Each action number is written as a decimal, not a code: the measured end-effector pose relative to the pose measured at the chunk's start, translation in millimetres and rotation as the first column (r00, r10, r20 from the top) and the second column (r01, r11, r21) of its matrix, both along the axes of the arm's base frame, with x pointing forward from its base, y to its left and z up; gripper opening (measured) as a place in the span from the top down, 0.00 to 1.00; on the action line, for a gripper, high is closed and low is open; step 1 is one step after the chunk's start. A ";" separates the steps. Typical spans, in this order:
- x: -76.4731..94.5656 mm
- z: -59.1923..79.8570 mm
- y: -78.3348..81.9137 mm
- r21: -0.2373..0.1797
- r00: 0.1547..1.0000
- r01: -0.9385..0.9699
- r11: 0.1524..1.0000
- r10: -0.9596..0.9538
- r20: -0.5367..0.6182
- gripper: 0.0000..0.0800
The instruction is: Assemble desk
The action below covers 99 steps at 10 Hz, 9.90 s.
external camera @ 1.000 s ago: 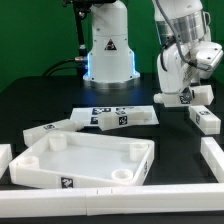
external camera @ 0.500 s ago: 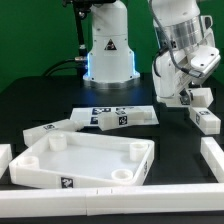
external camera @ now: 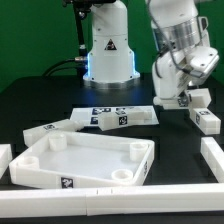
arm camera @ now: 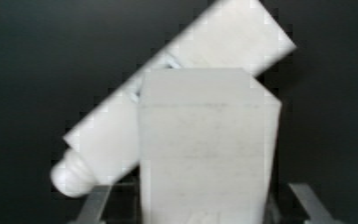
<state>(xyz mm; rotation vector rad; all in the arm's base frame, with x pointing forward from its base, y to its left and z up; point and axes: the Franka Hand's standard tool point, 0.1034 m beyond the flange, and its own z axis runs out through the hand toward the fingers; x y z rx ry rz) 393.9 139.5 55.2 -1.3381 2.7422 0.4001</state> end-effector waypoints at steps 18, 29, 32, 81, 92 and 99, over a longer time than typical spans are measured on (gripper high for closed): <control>18.4 44.0 -26.8 0.057 0.908 -0.403 0.914 0.391 0.152 0.19; 20.5 39.4 -46.7 0.021 0.779 -0.602 0.798 0.582 0.231 0.19; 17.9 36.9 -62.3 -0.032 0.554 -0.807 0.590 0.774 0.308 0.19; 140.3 -44.3 -245.5 -0.124 0.016 -0.991 0.050 0.965 0.262 0.84; 176.7 -48.4 -207.0 0.022 -0.513 -0.850 -0.527 0.835 0.202 0.90; 188.8 -17.7 -186.5 0.014 -0.583 -0.801 -0.598 0.786 0.208 0.27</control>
Offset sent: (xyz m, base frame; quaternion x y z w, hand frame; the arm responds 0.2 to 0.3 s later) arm 0.0138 -0.0029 -0.0120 -0.0047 0.0161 0.0232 0.9996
